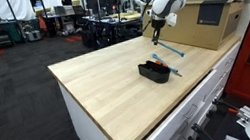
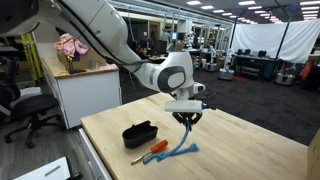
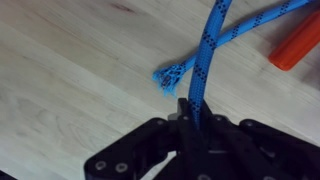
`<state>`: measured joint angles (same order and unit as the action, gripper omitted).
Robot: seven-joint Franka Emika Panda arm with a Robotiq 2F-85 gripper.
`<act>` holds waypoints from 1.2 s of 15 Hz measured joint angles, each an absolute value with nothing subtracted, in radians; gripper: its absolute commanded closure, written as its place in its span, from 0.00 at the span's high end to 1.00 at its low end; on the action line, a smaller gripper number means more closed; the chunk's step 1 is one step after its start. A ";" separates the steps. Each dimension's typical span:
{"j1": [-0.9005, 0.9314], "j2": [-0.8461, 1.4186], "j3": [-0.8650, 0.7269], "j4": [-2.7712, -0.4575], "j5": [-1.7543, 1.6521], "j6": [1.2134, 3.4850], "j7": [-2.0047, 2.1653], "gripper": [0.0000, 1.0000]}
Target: Place the object in the box
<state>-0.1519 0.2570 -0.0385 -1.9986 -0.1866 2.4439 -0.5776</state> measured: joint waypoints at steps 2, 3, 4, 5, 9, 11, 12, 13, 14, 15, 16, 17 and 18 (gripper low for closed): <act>-0.138 0.211 -0.037 -1.993 -0.172 2.379 -0.504 0.03; -0.130 0.190 -0.035 -1.990 -0.155 2.355 -0.475 0.03; -0.122 0.173 -0.031 -1.989 -0.135 2.341 -0.452 0.03; -0.110 0.156 -0.026 -1.989 -0.115 2.338 -0.428 0.03; -0.053 0.109 0.005 -1.989 -0.056 2.349 -0.347 0.03; -0.024 0.100 0.021 -1.989 -0.033 2.354 -0.318 0.03; -0.011 0.098 0.028 -1.991 -0.023 2.360 -0.305 0.03; 0.000 0.098 0.035 -1.994 -0.016 2.370 -0.292 0.03; 0.009 0.098 0.040 -2.000 -0.009 2.388 -0.281 0.03; 0.017 0.099 0.044 -2.009 -0.006 2.417 -0.269 0.03; 0.023 0.101 0.046 -2.020 -0.006 2.448 -0.257 0.03; 0.028 0.106 0.047 -2.032 -0.006 2.482 -0.247 0.03; 0.031 0.113 0.048 -2.044 -0.006 2.520 -0.240 0.03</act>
